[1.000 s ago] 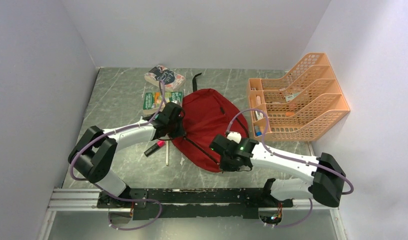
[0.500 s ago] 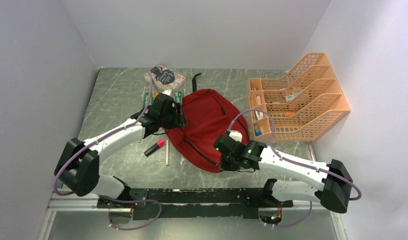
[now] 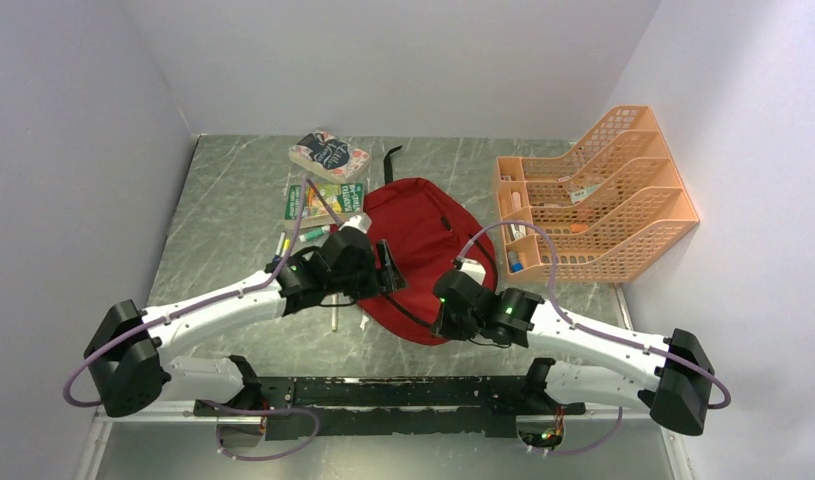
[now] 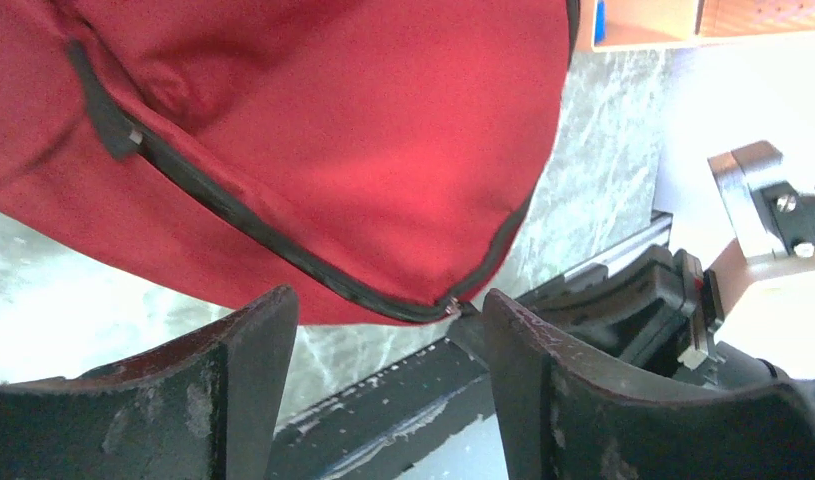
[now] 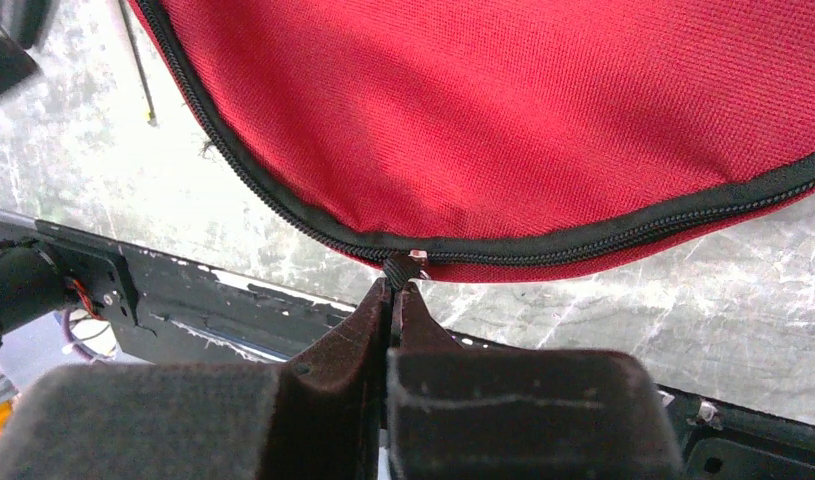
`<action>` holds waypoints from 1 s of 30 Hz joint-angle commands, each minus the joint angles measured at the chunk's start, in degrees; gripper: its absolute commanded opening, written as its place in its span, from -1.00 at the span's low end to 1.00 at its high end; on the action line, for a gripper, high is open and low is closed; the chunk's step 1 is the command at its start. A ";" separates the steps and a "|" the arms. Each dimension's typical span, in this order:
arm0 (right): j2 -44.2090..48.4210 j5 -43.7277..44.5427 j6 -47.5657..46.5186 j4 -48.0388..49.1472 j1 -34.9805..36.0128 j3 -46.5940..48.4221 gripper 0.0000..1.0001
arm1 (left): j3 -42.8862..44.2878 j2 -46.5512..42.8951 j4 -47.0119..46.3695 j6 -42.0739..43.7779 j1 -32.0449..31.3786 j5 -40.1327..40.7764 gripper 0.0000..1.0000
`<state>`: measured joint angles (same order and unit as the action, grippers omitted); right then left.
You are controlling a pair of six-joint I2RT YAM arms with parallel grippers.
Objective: Pack the student bag
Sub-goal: Unzip the student bag at the center of the board.
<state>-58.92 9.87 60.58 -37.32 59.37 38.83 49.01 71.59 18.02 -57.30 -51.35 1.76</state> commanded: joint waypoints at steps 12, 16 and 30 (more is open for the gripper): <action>0.32 0.49 -1.44 2.00 -0.37 0.29 -1.00 | 1.06 5.70 -0.65 -11.23 -11.99 6.62 0.35; 0.56 0.65 -1.42 1.88 -0.33 0.27 -1.00 | 0.69 6.92 -1.41 -11.30 -12.02 5.87 0.40; -2.51 1.39 -1.42 -1.60 -0.36 0.46 -1.00 | -0.89 13.80 -8.03 -9.49 -10.09 1.49 0.07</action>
<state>-61.21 10.00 59.29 -37.32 59.31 38.79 48.99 84.36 12.97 -67.55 -62.57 5.58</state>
